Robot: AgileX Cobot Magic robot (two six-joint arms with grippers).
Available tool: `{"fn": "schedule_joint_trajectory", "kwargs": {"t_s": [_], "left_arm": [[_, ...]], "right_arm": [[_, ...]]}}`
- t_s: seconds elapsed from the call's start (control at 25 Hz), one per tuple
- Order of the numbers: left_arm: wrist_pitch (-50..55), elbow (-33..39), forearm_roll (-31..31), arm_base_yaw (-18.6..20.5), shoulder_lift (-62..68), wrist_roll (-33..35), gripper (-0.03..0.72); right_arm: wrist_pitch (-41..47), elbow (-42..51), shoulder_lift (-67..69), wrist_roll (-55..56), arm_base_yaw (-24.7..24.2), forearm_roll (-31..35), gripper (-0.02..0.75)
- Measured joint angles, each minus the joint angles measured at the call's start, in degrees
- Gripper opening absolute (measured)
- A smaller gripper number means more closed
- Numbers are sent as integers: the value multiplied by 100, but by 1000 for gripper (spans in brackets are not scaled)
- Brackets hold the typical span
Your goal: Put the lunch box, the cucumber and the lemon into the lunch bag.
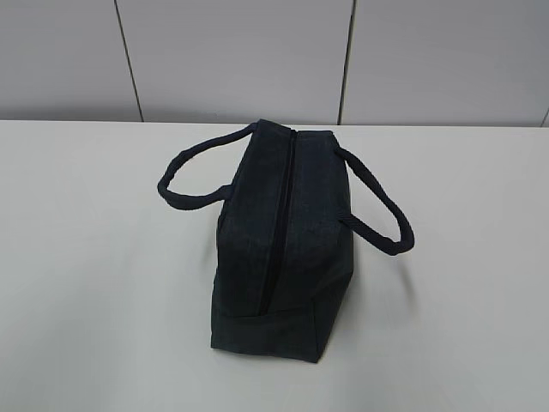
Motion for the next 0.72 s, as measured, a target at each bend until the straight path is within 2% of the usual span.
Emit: {"fn": "schedule_joint_trajectory", "kwargs": {"t_s": [0.44, 0.72], "left_arm": [[-97, 1019, 20, 0, -1121, 0, 290], [-587, 1736, 46, 0, -1580, 77, 267]], "right_arm": [[12, 684, -1102, 55, 0, 96, 328], [-134, 1575, -1873, 68, 0, 251, 328]]}}
